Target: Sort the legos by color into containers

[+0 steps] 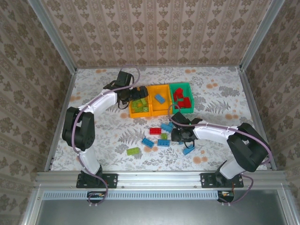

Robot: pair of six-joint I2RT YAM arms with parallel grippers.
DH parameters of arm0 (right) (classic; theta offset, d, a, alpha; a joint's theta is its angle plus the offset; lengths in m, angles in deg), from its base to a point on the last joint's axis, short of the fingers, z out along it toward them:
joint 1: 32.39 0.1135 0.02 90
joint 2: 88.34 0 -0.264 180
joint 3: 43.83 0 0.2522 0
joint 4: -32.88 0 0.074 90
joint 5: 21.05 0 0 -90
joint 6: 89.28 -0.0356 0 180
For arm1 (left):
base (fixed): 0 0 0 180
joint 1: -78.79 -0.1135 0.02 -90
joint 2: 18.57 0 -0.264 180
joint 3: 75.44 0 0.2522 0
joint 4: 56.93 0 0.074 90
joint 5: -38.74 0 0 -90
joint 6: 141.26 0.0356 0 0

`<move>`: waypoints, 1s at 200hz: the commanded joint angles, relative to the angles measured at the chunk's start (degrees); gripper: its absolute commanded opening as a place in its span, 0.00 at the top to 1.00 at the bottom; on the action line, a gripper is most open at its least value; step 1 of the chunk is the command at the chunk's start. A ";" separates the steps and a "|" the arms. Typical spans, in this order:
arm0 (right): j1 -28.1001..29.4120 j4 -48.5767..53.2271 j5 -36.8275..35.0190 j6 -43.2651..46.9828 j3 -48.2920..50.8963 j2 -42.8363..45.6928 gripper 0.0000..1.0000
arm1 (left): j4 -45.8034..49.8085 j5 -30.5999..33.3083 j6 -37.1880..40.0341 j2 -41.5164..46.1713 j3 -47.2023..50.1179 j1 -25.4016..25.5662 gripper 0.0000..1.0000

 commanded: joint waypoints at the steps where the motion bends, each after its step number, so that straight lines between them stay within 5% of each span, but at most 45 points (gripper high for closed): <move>1: 0.28 0.58 1.09 -0.27 -1.23 -0.74 0.61 | 0.61 1.20 0.55 2.28 0.85 -0.69 0.00; 41: 0.23 2.45 -0.54 0.39 -2.46 3.16 0.77 | 0.55 1.35 0.22 2.19 1.20 -0.73 0.00; 90: -0.80 2.10 -1.97 3.46 -11.08 5.45 0.77 | 0.23 1.08 0.03 2.25 1.29 -0.78 0.00; 200: -8.22 5.38 4.95 8.47 -47.37 -25.07 0.73 | 0.66 1.20 6.34 9.56 10.02 2.07 0.00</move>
